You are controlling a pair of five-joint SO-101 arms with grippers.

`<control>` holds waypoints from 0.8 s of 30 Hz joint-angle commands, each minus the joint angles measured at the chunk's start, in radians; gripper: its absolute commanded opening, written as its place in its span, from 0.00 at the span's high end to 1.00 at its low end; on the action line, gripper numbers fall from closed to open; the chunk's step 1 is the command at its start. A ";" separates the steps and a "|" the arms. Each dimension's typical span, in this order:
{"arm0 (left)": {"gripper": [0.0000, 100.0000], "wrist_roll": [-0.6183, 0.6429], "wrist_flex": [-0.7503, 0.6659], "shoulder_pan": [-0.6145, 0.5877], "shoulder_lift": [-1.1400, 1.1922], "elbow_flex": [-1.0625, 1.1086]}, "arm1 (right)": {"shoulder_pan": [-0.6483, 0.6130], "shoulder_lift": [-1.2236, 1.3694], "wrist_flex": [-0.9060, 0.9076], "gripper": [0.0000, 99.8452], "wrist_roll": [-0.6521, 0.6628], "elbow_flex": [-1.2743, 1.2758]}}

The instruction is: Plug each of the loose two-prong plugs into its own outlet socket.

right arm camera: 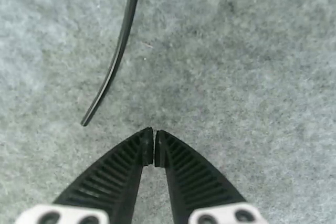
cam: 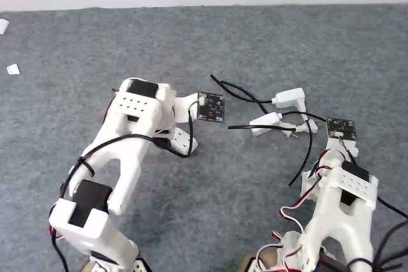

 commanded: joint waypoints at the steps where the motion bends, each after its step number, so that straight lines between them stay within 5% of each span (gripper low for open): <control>1: 0.74 -0.032 -0.064 0.029 -0.006 -0.008 | -0.007 -0.024 -0.008 0.99 0.014 -0.005; 17: 0.75 -0.074 -0.041 0.087 0.124 -0.024 | -0.007 -0.025 -0.007 0.99 0.014 -0.005; 24: 0.85 -0.074 -0.094 0.107 0.209 -0.022 | -0.007 -0.025 -0.007 0.99 0.014 -0.005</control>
